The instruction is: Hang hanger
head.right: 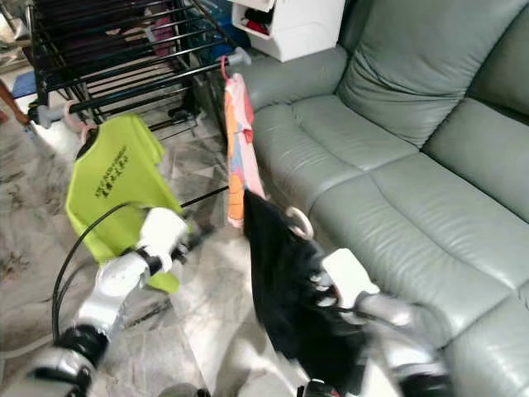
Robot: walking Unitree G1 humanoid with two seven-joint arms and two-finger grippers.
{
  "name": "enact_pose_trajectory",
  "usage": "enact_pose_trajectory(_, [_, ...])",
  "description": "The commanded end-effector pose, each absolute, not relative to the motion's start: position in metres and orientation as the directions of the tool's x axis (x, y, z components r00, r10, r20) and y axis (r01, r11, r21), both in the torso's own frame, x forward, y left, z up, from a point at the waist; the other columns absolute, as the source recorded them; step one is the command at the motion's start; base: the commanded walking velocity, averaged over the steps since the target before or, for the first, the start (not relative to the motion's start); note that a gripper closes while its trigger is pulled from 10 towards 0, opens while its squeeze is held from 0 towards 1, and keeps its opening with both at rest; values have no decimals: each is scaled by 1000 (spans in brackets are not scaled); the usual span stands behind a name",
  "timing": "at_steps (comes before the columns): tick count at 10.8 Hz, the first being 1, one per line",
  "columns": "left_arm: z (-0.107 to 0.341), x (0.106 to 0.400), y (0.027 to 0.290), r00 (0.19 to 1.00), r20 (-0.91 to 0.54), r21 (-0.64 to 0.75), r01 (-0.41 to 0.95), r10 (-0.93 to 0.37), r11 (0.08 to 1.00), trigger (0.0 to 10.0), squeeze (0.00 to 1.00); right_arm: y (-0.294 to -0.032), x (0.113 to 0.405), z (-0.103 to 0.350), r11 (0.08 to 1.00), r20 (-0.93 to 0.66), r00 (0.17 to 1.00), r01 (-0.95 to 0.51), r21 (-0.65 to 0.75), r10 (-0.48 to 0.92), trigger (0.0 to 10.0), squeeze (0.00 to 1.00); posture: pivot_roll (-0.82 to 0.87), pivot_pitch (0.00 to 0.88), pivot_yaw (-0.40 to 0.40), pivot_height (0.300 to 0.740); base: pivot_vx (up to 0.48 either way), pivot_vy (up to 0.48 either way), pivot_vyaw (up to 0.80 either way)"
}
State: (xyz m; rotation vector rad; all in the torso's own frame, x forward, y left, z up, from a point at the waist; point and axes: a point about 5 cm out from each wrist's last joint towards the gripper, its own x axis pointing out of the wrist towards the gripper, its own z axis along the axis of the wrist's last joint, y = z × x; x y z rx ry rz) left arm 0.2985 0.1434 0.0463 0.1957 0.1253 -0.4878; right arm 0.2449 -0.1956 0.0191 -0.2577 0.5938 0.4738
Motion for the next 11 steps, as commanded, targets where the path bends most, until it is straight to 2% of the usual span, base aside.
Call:
enact_pose_trajectory(1, [45, 298, 150, 908, -175, 142, 405, -380, 903, 10000, 1000, -195, 257, 36, 899, -504, 808, -419, -127, 305, 0, 0, -104, 0, 71, 740, 0, 0, 0])
enact_pose_trajectory(2, [43, 297, 148, 914, -174, 40, 380, -368, 924, 10000, 1000, -190, 263, 38, 923, -490, 825, -372, -94, 282, 10000, 0, -105, 0, 71, 740, 0, 0, 0])
enact_pose_trajectory(3, [43, 297, 149, 920, -181, 36, 360, -349, 932, 10000, 612, -187, 268, 47, 945, -401, 880, -316, -87, 257, 10000, 0, -105, 0, 71, 740, 0, 0, 0])
enact_pose_trajectory(4, [44, 299, 153, 934, -175, 13, 319, -311, 948, 10000, 0, -186, 268, 48, 962, -378, 902, -259, -84, 210, 10000, 0, -101, 0, 70, 740, 0, 0, 0])
enact_pose_trajectory(5, [45, 299, 155, 942, -169, 2, 296, -291, 955, 10000, 0, -181, 267, 47, 959, -374, 897, -277, -63, 234, 10000, 0, -100, 0, 72, 740, 0, 0, 0])
enact_pose_trajectory(7, [51, 303, 154, 951, -156, -14, 269, -268, 963, 10000, 0, -168, 266, 52, 943, -348, 895, -324, -79, 278, 10000, 0, -103, 0, 74, 740, 261, 0, 800])
enact_pose_trajectory(10, [54, 306, 149, 950, -145, -21, 277, -277, 961, 10000, 0, -163, 265, 53, 928, -347, 881, -366, -74, 320, 10000, 0, -107, 0, 76, 740, 257, 0, 798])
enact_pose_trajectory(11, [56, 307, 149, 952, -140, -23, 271, -272, 962, 10000, 0, -155, 261, 54, 906, -337, 862, -420, -59, 378, 10000, 0, -107, 0, 74, 740, 266, 0, 794])
